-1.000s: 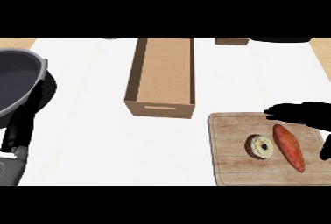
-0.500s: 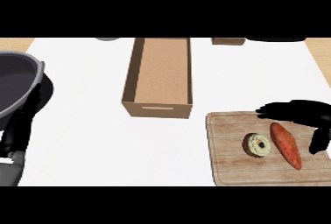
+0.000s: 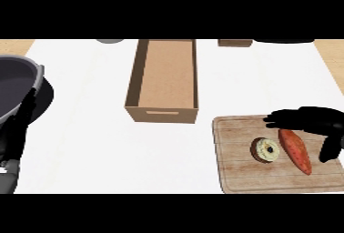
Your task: Pick the sweet potato from the cutting board and place it in the cardboard box
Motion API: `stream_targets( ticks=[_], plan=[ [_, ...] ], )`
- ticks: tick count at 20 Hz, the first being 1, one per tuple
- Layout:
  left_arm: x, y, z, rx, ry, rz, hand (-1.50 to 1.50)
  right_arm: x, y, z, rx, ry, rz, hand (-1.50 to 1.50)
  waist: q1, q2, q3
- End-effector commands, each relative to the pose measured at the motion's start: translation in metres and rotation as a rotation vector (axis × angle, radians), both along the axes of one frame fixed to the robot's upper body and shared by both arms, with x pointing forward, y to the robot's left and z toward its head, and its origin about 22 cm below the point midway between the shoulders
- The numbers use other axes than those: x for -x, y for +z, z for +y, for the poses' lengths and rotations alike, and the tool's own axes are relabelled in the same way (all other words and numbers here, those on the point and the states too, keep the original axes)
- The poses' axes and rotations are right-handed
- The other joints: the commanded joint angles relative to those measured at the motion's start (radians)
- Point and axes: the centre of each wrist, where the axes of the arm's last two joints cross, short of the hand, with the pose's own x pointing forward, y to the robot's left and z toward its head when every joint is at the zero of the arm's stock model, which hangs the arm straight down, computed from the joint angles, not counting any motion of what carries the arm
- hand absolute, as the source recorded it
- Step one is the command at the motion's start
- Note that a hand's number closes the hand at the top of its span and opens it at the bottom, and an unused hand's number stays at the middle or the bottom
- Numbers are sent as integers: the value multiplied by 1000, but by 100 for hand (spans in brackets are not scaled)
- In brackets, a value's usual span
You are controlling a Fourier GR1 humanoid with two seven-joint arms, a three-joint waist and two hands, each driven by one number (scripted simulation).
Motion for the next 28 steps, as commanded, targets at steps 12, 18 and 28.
stream_targets(
  ticks=[12,18,28],
  plan=[
    [4,2,-3,-5,8,-2,0,23,-20,19,61,75,98,-150,-9,-3,-1],
    [2,-11,-8,4,-2,9,0,13,-32,36,-48,58,-41,150,-7,-1,0],
    [0,-2,-22,-5,-19,-5,0,-14,-20,33,-150,-61,-256,150,9,2,1]
  ],
)
